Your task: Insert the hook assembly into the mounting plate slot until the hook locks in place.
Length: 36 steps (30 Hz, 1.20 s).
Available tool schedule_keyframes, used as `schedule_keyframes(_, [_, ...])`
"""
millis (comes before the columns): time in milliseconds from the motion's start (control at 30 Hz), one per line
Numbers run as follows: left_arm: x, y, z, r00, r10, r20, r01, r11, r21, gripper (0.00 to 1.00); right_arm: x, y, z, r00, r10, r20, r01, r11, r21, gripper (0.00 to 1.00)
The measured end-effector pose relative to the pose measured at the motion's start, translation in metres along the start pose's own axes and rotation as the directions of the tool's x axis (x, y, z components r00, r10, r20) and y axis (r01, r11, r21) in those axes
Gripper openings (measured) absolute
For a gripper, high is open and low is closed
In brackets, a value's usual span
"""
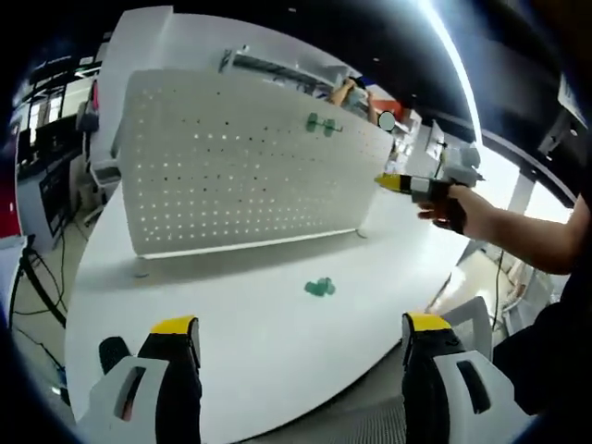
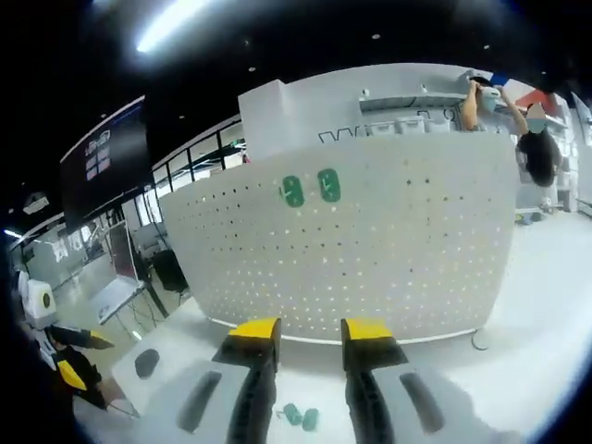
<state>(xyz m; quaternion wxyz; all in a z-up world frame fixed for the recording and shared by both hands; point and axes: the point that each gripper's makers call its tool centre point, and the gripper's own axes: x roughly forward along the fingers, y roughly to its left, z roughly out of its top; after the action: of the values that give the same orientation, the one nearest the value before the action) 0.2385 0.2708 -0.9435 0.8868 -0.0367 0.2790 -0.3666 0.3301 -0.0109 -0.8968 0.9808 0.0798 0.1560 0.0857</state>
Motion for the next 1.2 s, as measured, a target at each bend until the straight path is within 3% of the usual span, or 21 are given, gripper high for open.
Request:
schedule_keyframes(100, [-0.004, -0.002, -0.006, 1.000, 0.005, -0.017, -0.005, 1.000, -0.002, 0.92, -0.011, 0.004, -0.020, 0.999, 0.017, -0.038, -0.018, 0.999, -0.027, 0.24])
schedule_keyframes(167, [-0.008, -0.004, -0.009, 1.000, 0.009, -0.026, -0.009, 1.000, 0.003, 0.92, -0.014, 0.003, -0.041, 0.994, 0.043, -0.105, -0.045, 0.999, -0.017, 0.25])
schedule_keyframes(267, [-0.011, -0.004, -0.012, 0.999, 0.013, -0.037, -0.013, 1.000, -0.003, 0.93, -0.022, 0.007, -0.063, 0.987, 0.058, -0.153, -0.061, 0.998, -0.015, 0.26])
schedule_keyframes(567, [-0.019, -0.004, -0.019, 0.999, 0.027, -0.047, -0.027, 1.000, -0.004, 0.92, -0.043, 0.016, -0.121, 0.965, 0.076, -0.252, -0.067, 0.997, 0.044, 0.29])
schedule_keyframes(933, [-0.019, -0.017, -0.031, 0.998, 0.013, -0.057, -0.014, 1.000, -0.014, 0.91, -0.068, 0.025, -0.155, 0.939, 0.106, -0.326, -0.094, 0.994, 0.052, 0.31])
schedule_keyframes(1200, [-0.021, -0.020, -0.035, 0.998, 0.013, -0.059, -0.014, 1.000, -0.013, 0.92, -0.078, 0.025, -0.158, 0.938, 0.108, -0.331, -0.091, 0.994, 0.066, 0.31])
